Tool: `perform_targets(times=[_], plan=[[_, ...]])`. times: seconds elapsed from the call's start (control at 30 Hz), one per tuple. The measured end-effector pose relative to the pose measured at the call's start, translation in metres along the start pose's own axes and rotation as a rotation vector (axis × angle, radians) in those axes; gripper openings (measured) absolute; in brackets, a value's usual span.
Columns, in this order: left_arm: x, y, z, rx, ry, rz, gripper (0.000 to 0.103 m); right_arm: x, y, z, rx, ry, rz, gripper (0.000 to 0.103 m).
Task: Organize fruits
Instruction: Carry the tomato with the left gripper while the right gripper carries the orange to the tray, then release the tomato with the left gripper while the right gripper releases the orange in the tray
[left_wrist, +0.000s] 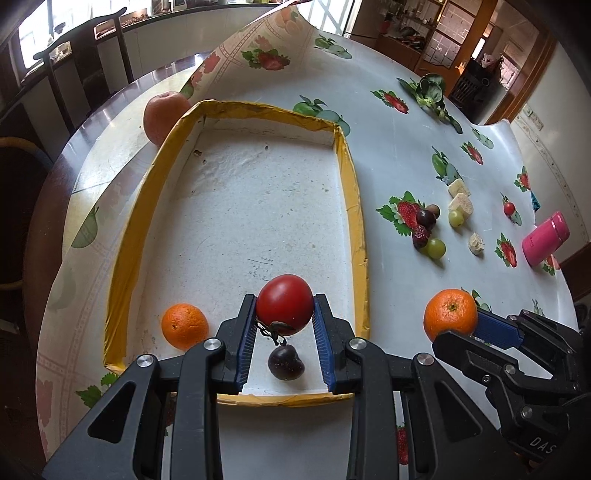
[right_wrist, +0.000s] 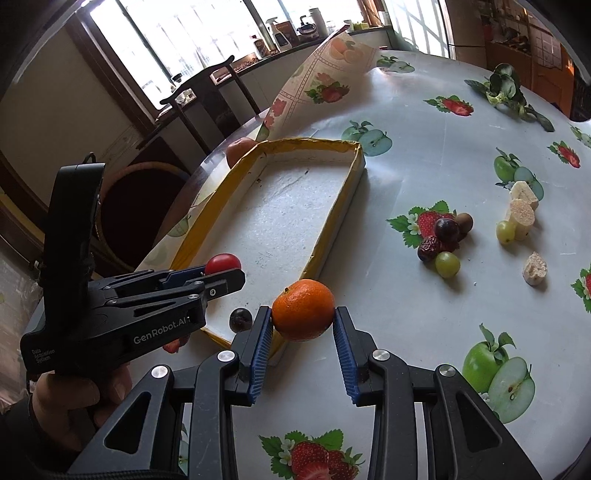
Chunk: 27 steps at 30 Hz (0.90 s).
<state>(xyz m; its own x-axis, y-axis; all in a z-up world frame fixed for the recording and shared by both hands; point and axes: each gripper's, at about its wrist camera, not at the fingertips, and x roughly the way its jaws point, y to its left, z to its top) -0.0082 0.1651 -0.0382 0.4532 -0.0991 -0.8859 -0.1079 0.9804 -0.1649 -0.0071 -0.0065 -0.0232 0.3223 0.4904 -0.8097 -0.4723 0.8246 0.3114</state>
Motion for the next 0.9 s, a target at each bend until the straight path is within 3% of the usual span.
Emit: perform_targets(times=[0.33, 0.9], plan=[[0.004, 0.035, 0.011, -0.061, -0.005, 0.020, 0.027, 0.023, 0.025, 0.010, -0.035, 0.015, 0.027, 0.034], [0.033, 0.054, 0.022, -0.093, 0.036, 0.035, 0.027, 0.077, 0.048, 0.021, -0.095, 0.110, 0.048, 0.034]])
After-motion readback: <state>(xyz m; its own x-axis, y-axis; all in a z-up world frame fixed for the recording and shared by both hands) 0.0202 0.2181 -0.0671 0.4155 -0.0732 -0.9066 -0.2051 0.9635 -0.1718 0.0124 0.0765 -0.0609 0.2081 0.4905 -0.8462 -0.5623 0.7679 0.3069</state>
